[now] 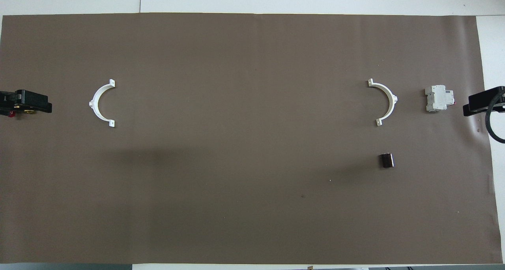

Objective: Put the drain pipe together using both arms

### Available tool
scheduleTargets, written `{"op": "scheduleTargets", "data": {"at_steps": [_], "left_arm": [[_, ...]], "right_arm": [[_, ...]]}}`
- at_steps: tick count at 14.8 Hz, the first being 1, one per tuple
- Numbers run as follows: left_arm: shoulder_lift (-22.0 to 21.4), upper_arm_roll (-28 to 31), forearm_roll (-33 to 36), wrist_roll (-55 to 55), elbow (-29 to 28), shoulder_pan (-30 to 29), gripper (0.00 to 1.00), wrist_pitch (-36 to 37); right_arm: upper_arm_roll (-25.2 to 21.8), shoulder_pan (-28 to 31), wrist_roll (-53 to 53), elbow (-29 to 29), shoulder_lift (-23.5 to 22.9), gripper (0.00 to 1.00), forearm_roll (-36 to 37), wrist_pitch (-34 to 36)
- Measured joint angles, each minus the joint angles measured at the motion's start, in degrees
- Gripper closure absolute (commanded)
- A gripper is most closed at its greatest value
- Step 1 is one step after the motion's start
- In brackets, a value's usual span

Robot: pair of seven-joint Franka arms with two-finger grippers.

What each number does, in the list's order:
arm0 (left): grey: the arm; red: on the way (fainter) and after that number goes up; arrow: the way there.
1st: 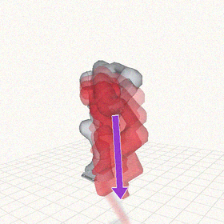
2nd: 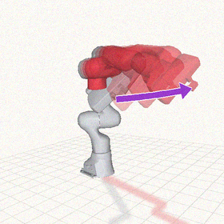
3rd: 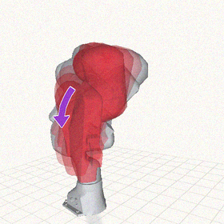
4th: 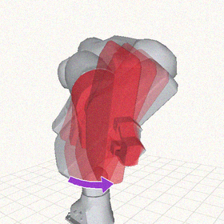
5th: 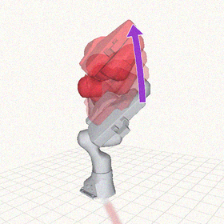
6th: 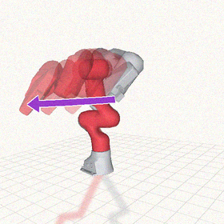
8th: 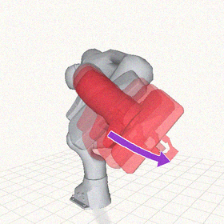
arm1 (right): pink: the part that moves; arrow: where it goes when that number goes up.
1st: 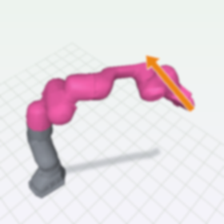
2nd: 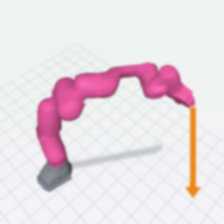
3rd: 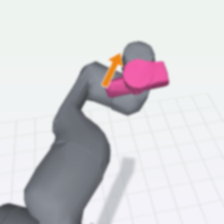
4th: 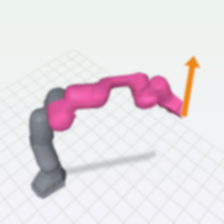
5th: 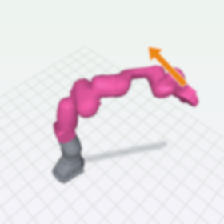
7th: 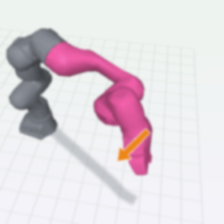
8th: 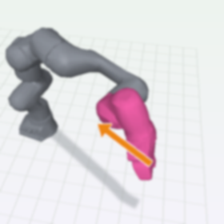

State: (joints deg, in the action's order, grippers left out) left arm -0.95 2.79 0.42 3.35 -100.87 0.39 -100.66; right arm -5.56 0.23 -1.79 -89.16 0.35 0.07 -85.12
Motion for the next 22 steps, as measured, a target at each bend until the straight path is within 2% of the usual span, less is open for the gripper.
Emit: {"op": "scheduleTargets", "data": {"at_steps": [9, 13, 15, 18, 22], "left_arm": [[0.0, 0.0, 0.0, 0.0, 0.0, 0.0, 0.0, 0.0], [0.0, 0.0, 0.0, 0.0, 0.0, 0.0, 0.0, 0.0], [0.0, 0.0, 0.0, 0.0, 0.0, 0.0, 0.0, 0.01], [0.0, 0.0, 0.0, 0.0, 0.0, 0.0, 0.0, 0.04], [-0.05, 0.0, 0.0, 0.0, 0.0, 0.0, 0.0, -0.01]], "right_arm": [[0.0, 0.01, 0.0, -1.04, 0.05, 0.0, 0.0, -0.6], [0.5, -0.38, -0.12, -9.14, 0.17, 0.0, -0.02, -15.44], [0.7, -1.48, -0.06, -12.68, -2.7, 0.0, -0.77, -22.68], [0.91, -2.76, -0.02, -14.07, -10.55, 0.0, -1.94, -33.13], [1.86, -2.67, -1.51, -13.94, -18.91, 0.0, -2.01, -40.26]]}}
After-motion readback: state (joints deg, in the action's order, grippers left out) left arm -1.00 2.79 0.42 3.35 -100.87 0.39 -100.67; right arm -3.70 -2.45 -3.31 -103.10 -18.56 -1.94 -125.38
